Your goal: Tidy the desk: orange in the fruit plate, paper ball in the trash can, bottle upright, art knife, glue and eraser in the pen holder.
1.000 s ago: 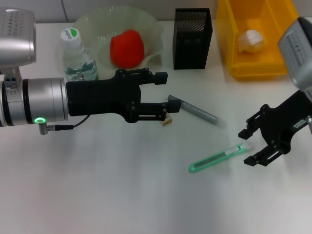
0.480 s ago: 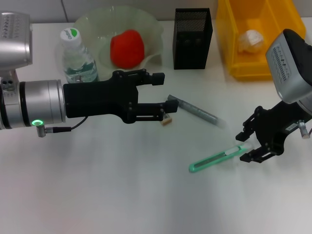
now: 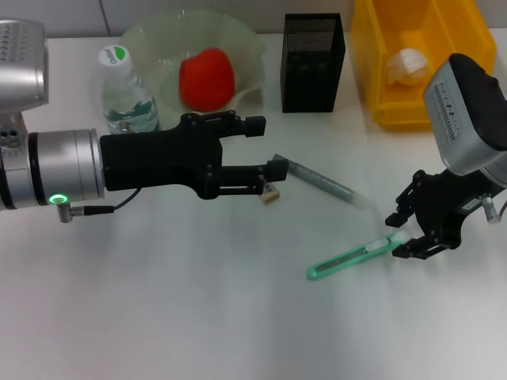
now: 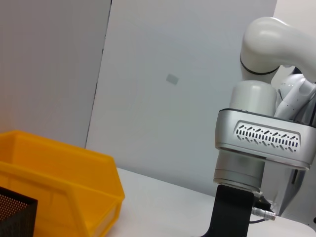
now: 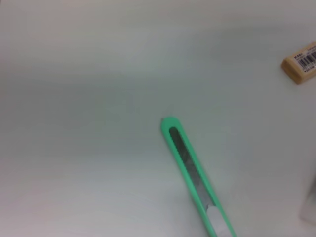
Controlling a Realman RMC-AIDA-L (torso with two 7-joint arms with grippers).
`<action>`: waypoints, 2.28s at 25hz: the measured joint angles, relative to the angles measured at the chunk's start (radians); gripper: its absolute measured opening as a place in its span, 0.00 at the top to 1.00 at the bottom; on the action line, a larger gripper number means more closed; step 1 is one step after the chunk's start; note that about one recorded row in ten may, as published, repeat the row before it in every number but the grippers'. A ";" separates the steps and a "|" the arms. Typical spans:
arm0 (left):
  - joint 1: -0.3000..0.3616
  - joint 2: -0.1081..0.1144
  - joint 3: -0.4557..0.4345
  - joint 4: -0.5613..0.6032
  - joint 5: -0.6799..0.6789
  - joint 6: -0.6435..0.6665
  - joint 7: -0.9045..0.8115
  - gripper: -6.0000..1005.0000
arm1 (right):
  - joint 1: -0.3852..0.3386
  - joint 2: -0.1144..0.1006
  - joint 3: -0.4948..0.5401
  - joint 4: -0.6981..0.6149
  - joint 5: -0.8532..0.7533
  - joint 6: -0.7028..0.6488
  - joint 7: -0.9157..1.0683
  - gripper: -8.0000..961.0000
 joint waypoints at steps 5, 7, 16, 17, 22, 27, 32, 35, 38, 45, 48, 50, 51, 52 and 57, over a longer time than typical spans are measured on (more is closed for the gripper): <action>0.001 0.000 -0.001 0.002 -0.008 0.000 -0.001 0.20 | 0.014 0.000 -0.051 -0.001 -0.021 0.001 0.005 0.51; 0.002 0.001 -0.001 0.002 -0.010 0.000 -0.002 0.20 | 0.020 0.000 -0.077 -0.002 -0.022 0.000 0.007 0.51; 0.005 0.003 -0.003 0.004 -0.011 0.004 -0.012 0.20 | 0.031 0.012 -0.187 -0.045 -0.037 -0.002 0.014 0.51; 0.005 0.003 -0.008 0.004 -0.011 0.010 -0.013 0.20 | 0.034 0.012 -0.198 -0.048 -0.037 -0.002 0.018 0.51; 0.006 0.003 -0.015 0.004 -0.011 0.016 -0.013 0.20 | 0.044 0.012 -0.237 -0.053 -0.038 -0.002 0.024 0.51; 0.006 0.003 -0.032 0.004 -0.011 0.028 -0.013 0.20 | 0.053 0.012 -0.284 -0.055 -0.038 -0.001 0.032 0.54; 0.008 0.003 -0.040 0.004 -0.011 0.037 -0.013 0.20 | 0.061 0.012 -0.311 -0.056 -0.040 -0.001 0.037 0.55; 0.008 0.003 -0.040 0.004 -0.011 0.037 -0.013 0.20 | 0.065 0.015 -0.315 -0.057 -0.049 0.000 0.037 0.57; 0.008 0.002 -0.043 0.004 -0.012 0.037 -0.011 0.20 | 0.068 0.015 -0.325 -0.057 -0.052 0.001 0.037 0.58; 0.008 0.002 -0.052 0.003 -0.013 0.038 -0.005 0.20 | 0.071 0.015 -0.349 -0.055 -0.052 0.020 0.040 0.61; 0.008 0.002 -0.052 0.003 -0.014 0.038 -0.004 0.20 | 0.072 0.017 -0.371 -0.051 -0.052 0.032 0.046 0.62; 0.008 0.002 -0.052 0.003 -0.014 0.038 -0.004 0.20 | 0.072 0.017 -0.378 -0.051 -0.051 0.035 0.047 0.63; 0.008 0.002 -0.052 0.003 -0.014 0.038 -0.004 0.20 | 0.073 0.017 -0.379 -0.051 -0.051 0.035 0.047 0.63; 0.008 0.002 -0.052 0.003 -0.017 0.038 -0.004 0.20 | 0.073 0.017 -0.383 -0.051 -0.050 0.035 0.048 0.63; 0.008 0.002 -0.052 0.004 -0.022 0.038 -0.004 0.20 | 0.077 0.018 -0.395 -0.050 -0.048 0.037 0.047 0.64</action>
